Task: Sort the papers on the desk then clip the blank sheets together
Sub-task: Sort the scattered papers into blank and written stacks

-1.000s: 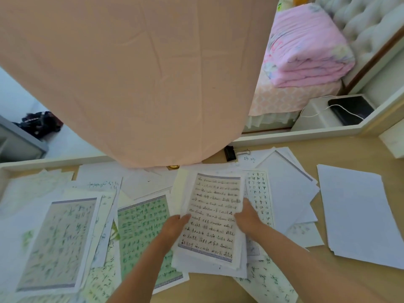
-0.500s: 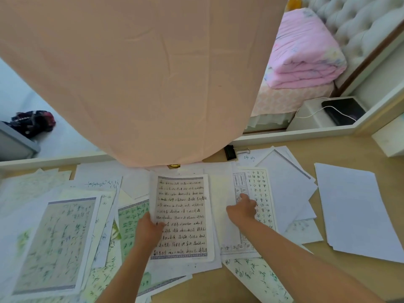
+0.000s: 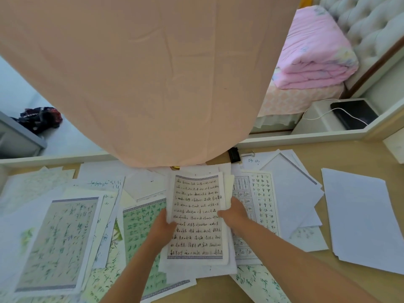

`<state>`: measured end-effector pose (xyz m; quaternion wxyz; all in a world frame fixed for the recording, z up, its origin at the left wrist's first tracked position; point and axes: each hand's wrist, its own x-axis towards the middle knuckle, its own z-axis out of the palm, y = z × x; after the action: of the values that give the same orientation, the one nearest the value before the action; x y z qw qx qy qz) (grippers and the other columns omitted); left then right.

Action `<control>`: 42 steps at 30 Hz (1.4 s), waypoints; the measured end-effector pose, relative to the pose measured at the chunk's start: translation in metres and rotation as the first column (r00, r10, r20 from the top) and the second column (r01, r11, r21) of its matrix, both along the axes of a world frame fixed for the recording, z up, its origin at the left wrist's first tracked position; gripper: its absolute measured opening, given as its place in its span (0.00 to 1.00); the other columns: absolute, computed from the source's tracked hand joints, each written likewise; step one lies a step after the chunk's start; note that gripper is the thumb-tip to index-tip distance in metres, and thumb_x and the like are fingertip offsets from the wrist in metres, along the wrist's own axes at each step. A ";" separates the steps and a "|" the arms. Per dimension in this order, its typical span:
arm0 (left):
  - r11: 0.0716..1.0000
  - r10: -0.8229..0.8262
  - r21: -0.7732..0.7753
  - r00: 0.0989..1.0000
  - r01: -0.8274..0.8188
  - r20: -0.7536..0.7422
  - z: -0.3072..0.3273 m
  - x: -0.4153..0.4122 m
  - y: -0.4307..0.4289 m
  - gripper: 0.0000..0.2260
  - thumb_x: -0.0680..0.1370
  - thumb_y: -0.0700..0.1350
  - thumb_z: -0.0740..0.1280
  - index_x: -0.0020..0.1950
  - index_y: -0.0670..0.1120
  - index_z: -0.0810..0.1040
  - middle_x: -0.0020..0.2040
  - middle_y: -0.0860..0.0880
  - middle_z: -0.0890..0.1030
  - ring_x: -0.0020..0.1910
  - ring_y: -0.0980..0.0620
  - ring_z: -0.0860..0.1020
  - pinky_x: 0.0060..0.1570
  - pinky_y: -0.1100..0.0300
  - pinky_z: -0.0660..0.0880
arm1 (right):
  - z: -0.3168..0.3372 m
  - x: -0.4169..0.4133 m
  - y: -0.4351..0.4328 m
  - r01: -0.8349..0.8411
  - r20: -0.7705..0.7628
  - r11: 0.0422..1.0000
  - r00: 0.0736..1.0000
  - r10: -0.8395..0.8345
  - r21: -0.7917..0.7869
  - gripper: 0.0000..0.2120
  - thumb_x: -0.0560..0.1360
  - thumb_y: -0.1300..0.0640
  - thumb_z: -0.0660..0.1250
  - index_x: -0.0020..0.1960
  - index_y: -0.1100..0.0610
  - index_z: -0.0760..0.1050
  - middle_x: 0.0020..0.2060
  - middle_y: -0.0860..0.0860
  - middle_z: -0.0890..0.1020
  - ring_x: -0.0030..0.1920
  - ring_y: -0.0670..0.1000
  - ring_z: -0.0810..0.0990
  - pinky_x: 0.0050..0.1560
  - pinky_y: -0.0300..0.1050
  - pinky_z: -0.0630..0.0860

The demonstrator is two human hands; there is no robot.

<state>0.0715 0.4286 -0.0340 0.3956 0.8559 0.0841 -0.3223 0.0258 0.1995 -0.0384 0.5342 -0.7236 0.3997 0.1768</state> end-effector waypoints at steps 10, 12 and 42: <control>0.920 -0.386 -0.118 0.918 0.374 -0.093 0.011 -0.016 -0.036 0.13 0.80 0.40 0.62 0.65 0.48 0.74 0.56 0.52 0.80 0.54 0.51 0.79 0.53 0.57 0.78 | 0.021 -0.057 -0.046 -0.036 0.010 0.998 0.999 0.037 -0.043 0.19 0.76 0.65 0.68 0.66 0.57 0.71 0.56 0.52 0.81 0.51 0.51 0.80 0.50 0.45 0.80; 0.919 -0.394 -0.035 0.919 0.393 -0.005 0.008 -0.021 -0.033 0.14 0.79 0.40 0.62 0.63 0.50 0.77 0.58 0.52 0.80 0.55 0.53 0.78 0.56 0.58 0.76 | 0.023 -0.069 -0.049 -0.041 0.017 0.993 0.999 0.043 -0.112 0.21 0.76 0.66 0.66 0.68 0.56 0.70 0.55 0.50 0.80 0.50 0.50 0.81 0.50 0.47 0.81; 0.868 0.429 0.287 0.903 -0.404 -0.025 0.023 -0.079 0.050 0.44 0.69 0.49 0.78 0.75 0.39 0.53 0.74 0.37 0.56 0.72 0.37 0.57 0.67 0.46 0.64 | 0.035 -0.109 0.001 -0.005 0.066 0.787 0.996 0.059 -0.618 0.33 0.73 0.70 0.63 0.75 0.54 0.60 0.65 0.58 0.73 0.60 0.59 0.74 0.55 0.54 0.77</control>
<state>-0.0072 0.4781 -0.0109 0.3289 0.8489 0.3282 -0.2520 -0.0832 0.2001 -0.0038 0.2817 -0.8715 0.4010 0.0160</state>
